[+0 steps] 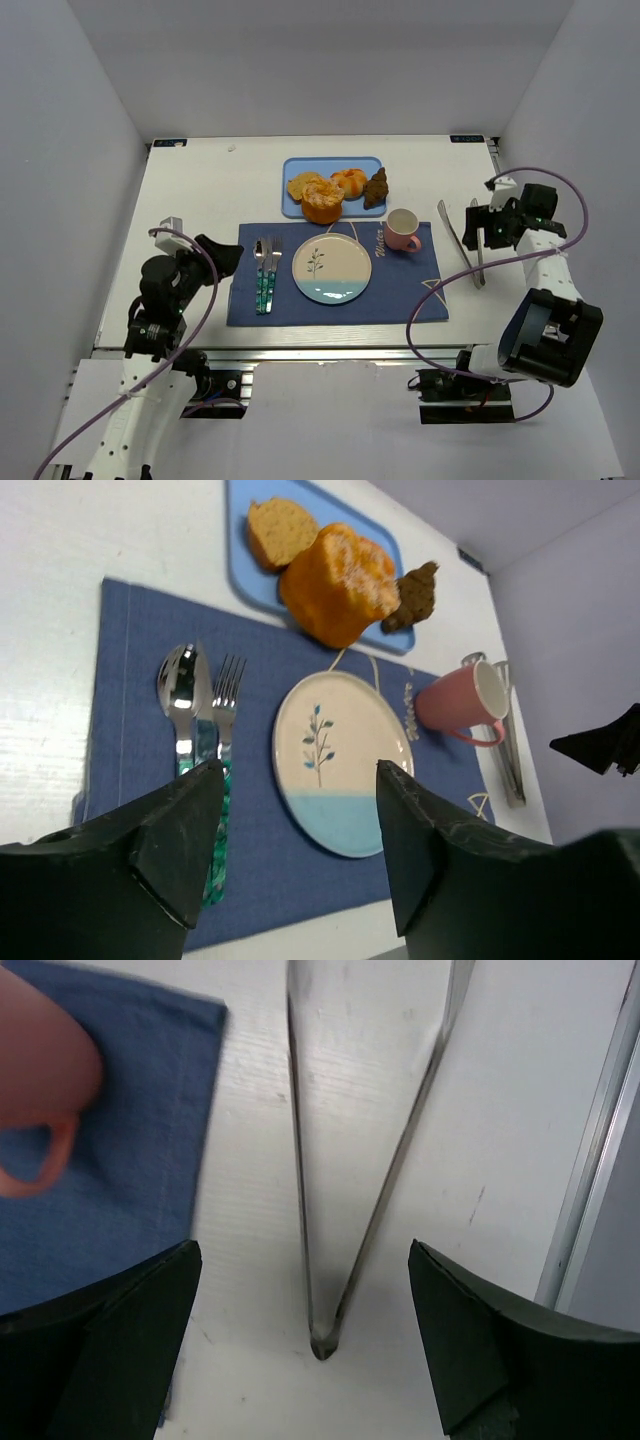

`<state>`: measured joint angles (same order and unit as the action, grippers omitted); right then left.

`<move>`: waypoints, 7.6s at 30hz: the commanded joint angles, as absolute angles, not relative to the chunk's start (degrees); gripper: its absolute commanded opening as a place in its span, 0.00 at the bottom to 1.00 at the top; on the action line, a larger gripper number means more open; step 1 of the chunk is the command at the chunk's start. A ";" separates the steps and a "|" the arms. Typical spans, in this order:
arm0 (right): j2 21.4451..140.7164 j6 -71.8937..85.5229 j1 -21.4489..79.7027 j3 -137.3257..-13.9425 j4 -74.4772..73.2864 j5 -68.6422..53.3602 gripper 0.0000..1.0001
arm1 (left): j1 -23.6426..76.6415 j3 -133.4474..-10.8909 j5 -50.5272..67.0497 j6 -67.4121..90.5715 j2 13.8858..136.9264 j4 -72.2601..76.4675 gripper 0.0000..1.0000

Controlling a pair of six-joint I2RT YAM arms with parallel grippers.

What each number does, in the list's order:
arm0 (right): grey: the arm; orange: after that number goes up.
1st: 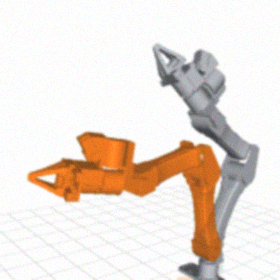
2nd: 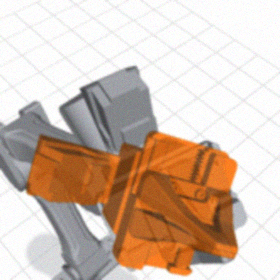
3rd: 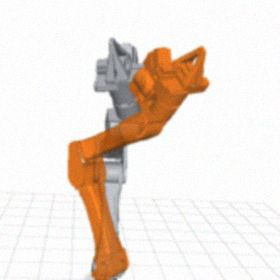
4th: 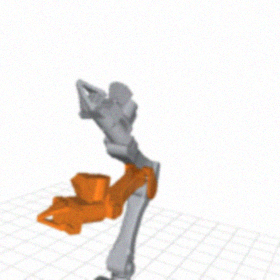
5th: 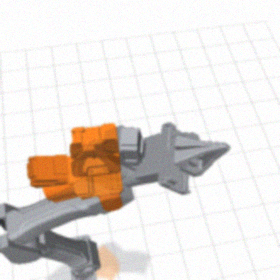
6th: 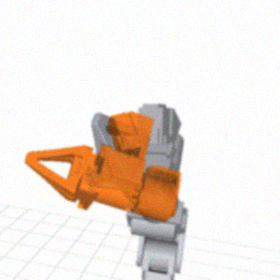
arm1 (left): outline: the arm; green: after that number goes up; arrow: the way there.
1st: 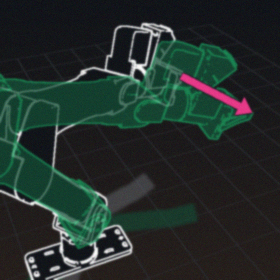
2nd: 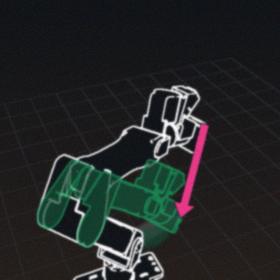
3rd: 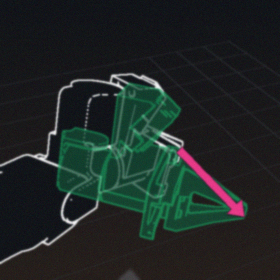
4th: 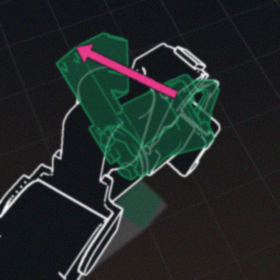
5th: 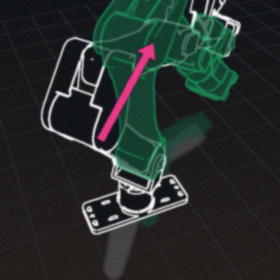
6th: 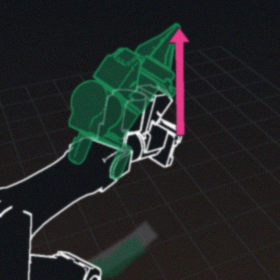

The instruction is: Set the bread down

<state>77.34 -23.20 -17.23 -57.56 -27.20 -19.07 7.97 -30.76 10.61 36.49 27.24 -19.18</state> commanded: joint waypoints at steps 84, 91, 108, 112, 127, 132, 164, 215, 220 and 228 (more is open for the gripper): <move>106.08 -38.57 14.50 -104.41 -39.28 -13.45 0.53 | 7.65 -31.03 8.96 36.74 33.93 -22.15 0.73; 106.52 -46.30 14.59 -104.33 -42.80 -11.16 0.54 | 7.73 -30.85 9.05 36.74 33.58 -22.50 0.73; 107.05 -58.26 20.03 -100.64 -43.33 -4.14 0.58 | 7.73 -30.24 8.88 36.83 33.49 -22.24 0.73; 107.49 -59.59 20.74 -100.28 -42.63 -2.29 0.59 | 7.73 -30.24 8.88 36.83 33.40 -22.32 0.73; 107.67 -63.28 22.94 -95.98 -37.27 2.37 0.59 | 7.73 -29.62 8.88 36.91 33.75 -21.53 0.74; 107.75 -63.89 23.73 -95.19 -34.55 3.43 0.58 | 7.73 -29.53 8.79 36.91 33.75 -21.71 0.74; 104.59 -55.55 23.12 -94.75 -23.21 6.24 0.12 | 7.73 -29.88 8.88 37.26 32.96 -21.97 0.74; 56.96 -57.74 37.26 -45.88 -35.07 -13.80 0.61 | 7.65 -29.18 8.35 39.29 26.72 -24.61 0.74; 55.02 -56.61 37.18 -46.84 -35.95 -15.90 0.60 | 7.73 -29.09 8.35 39.11 26.98 -24.35 0.74; 50.63 -53.79 37.18 -50.44 -36.65 -17.05 0.50 | 7.65 -29.09 8.17 39.02 26.72 -24.52 0.74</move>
